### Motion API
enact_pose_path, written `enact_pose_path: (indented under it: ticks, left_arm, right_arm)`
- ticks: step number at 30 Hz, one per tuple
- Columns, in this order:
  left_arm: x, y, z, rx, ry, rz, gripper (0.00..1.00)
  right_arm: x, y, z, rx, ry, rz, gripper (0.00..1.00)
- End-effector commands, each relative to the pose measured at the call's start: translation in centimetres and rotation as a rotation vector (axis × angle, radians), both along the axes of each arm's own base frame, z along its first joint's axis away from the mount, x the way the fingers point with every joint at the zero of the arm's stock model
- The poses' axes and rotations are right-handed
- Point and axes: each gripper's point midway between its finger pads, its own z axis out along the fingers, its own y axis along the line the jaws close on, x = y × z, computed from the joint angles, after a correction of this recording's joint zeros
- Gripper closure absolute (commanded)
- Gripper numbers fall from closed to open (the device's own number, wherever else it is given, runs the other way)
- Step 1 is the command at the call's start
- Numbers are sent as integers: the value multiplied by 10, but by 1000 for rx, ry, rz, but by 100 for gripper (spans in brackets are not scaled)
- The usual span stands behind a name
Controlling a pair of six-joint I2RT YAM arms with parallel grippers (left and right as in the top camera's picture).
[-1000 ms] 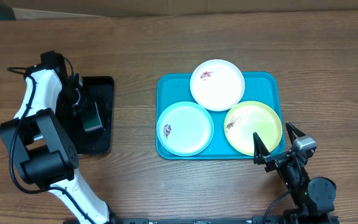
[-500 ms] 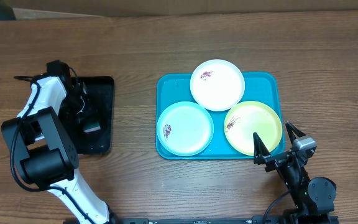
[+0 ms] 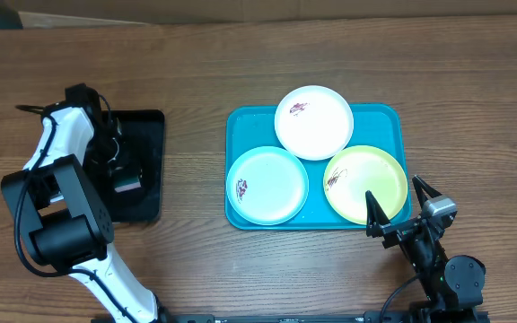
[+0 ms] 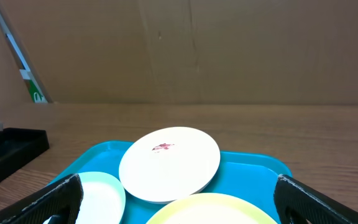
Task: Clean dirty plates on tray and stack at the side
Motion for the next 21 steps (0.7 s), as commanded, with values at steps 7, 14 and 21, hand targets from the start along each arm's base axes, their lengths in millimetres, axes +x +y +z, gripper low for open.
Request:
enact_pose_path:
  ticks: [7,14,21]
  left_arm:
    - [4,1,3,23,3,-10,44]
    - [4,-1,3,12,3,-9,82]
    - [7,0,2,16,-9,-10,96]
  right_arm:
    - [0,1,-2,7,1,6,0]
    - [0,1,-2,6,1,6,0]
    - [0,1,-2,7,1,6,0]
